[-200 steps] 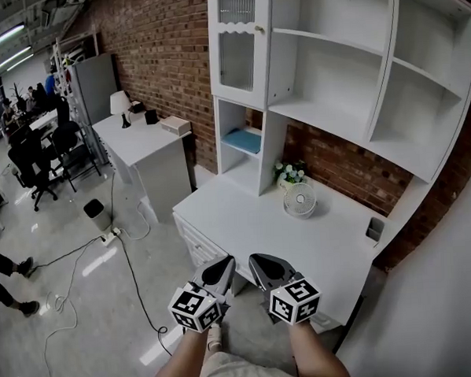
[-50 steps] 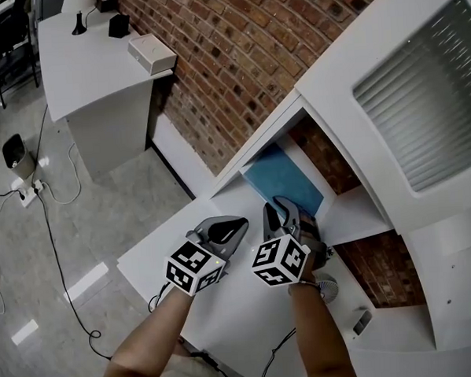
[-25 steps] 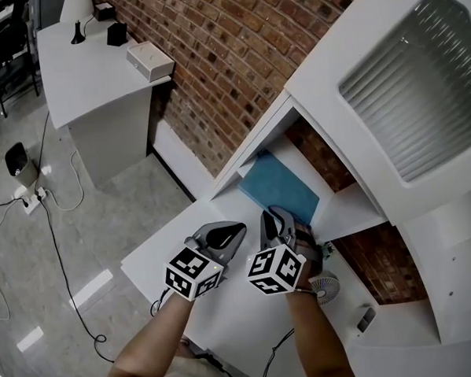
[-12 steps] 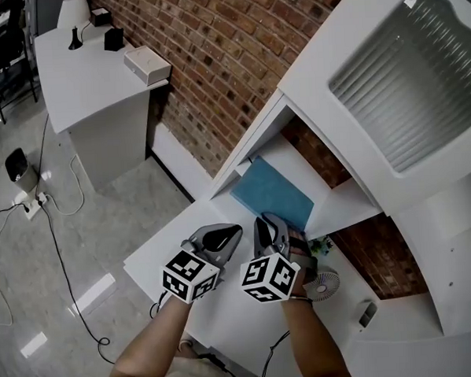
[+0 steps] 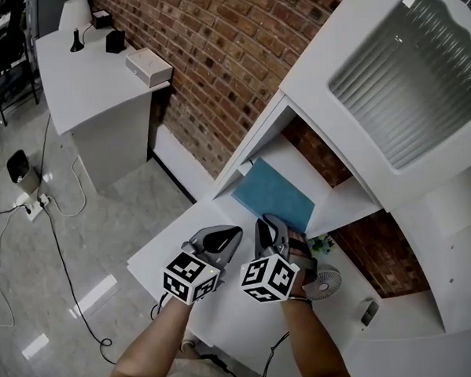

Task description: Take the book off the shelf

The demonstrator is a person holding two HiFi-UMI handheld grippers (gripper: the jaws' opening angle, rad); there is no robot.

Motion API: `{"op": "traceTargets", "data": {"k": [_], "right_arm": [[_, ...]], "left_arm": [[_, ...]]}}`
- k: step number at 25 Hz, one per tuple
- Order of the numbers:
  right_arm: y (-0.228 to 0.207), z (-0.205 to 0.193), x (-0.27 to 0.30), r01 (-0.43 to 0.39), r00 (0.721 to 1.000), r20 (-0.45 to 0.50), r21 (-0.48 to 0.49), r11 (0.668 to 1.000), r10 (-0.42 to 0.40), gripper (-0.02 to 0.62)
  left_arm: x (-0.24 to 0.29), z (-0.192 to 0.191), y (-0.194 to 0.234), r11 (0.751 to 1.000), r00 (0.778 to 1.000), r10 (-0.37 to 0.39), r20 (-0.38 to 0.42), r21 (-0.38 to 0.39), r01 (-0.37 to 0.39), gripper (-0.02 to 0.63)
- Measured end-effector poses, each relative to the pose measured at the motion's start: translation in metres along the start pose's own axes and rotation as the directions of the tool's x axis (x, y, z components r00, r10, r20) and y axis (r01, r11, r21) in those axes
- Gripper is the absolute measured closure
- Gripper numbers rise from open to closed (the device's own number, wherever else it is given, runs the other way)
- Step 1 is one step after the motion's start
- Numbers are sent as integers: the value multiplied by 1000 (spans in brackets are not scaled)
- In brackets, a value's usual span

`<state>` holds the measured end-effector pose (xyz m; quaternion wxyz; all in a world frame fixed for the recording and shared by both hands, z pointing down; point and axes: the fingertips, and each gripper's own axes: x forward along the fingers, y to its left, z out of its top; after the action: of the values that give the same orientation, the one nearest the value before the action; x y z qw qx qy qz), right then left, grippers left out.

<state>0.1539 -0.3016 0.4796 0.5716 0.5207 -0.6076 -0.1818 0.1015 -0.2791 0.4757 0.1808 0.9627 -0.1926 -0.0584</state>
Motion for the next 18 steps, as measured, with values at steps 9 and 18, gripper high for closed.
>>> {"op": "traceTargets", "data": {"k": [9,18], "right_arm": [[2,0,4,53,999,-11,-23,998,-53,525],[-3,-1,4,117,992,-45,-80,990,-121,469]], "left_arm": [[-4,1,2,1000,1000,0,0,-1,0,595],[-6,1,4,1000,1000,1,0,1,-1,595]]}}
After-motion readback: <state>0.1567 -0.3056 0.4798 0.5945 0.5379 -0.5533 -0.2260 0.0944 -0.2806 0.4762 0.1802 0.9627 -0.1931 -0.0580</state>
